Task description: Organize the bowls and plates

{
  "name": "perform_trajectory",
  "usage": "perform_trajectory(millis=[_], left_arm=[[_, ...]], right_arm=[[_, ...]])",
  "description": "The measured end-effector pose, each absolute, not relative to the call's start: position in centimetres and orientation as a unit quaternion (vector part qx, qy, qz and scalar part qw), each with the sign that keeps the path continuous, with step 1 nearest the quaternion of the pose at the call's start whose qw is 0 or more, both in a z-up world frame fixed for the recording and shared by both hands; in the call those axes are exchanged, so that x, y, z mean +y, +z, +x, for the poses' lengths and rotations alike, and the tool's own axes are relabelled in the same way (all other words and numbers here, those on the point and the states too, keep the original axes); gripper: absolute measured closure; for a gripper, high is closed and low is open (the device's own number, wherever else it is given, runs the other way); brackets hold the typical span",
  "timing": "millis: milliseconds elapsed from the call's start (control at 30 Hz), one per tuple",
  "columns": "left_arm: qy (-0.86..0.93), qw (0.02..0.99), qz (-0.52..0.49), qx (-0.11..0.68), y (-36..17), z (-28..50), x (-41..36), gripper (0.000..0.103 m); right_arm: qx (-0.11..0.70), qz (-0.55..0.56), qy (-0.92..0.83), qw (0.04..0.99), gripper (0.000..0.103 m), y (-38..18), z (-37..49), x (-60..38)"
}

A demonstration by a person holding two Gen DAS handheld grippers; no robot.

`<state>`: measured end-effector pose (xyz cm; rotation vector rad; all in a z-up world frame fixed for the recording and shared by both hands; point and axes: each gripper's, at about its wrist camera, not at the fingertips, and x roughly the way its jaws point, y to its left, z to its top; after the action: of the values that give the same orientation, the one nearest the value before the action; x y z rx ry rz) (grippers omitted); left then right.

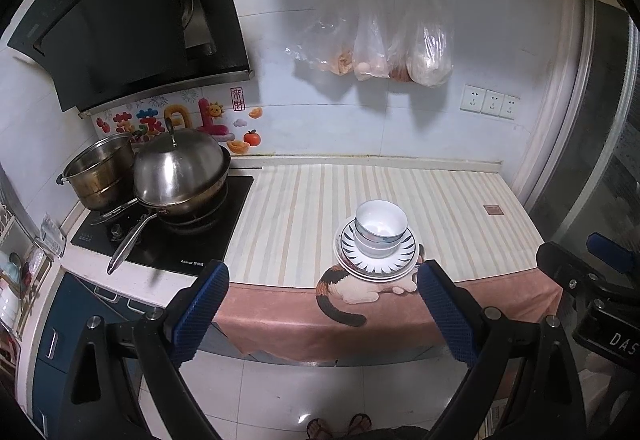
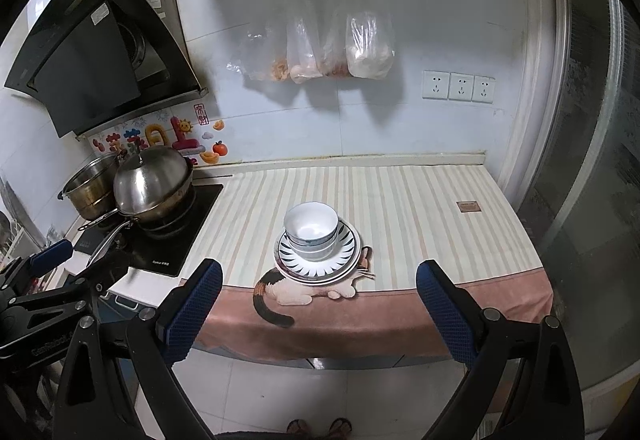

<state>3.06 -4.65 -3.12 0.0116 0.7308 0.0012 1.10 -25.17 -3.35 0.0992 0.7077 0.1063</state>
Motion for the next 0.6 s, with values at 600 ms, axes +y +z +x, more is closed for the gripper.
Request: perform_trajectory(millis=[600], left_arm=[[-0.001, 0.933, 0.004, 0.360, -2.89, 2.77, -4.29, 0.007]], right_arm=[[0.349, 0.050, 0.044, 0.935, 0.003, -3.98, 0.76, -25.04]])
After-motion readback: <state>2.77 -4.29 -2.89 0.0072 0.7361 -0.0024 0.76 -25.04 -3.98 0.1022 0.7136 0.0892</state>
